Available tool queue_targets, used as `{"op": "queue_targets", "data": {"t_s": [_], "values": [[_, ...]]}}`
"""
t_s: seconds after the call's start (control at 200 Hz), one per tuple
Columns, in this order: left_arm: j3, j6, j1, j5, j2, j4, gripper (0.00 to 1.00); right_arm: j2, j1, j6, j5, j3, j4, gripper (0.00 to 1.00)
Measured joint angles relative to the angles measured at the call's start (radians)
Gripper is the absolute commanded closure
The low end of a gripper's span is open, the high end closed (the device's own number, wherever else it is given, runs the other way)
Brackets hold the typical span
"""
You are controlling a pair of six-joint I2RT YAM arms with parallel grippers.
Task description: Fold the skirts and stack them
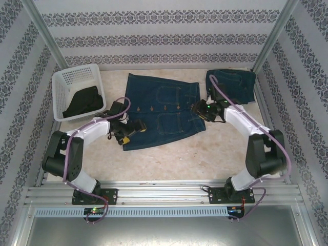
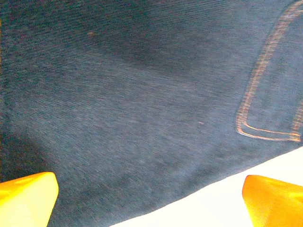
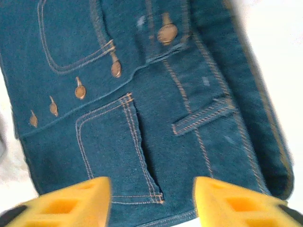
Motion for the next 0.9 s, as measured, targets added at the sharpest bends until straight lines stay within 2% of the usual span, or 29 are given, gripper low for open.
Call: {"op": "queue_targets", "data": {"t_s": [0.065,0.245,0.385,0.52,0.639,0.744,0.899], "values": [[0.047,0.005,-0.002,0.010,-0.029,-0.020,0.00,0.036,0.025,-0.004,0.011,0.018,0.019,0.88],[0.084,-0.002,-0.018,0.045,-0.061,0.007,0.00,0.114,0.034,0.029,0.050,-0.018,0.083,1.00],[-0.018,-0.047,-0.020,0.130,-0.002,0.111,0.00,0.137,0.034,0.045,0.090,-0.094,0.110,1.00],[-0.074,-0.048,-0.016,0.120,0.059,0.109,0.00,0.127,0.050,0.087,0.131,-0.188,0.149,1.00],[-0.092,-0.033,0.015,0.133,0.050,0.113,0.00,0.059,0.108,0.154,0.182,-0.267,0.195,1.00],[-0.111,-0.009,0.053,0.145,0.031,0.107,0.00,-0.004,0.151,0.225,0.213,-0.348,0.233,0.92],[-0.117,0.012,0.068,0.174,0.010,0.094,0.00,-0.063,0.159,0.279,0.226,-0.392,0.247,0.70]]}}
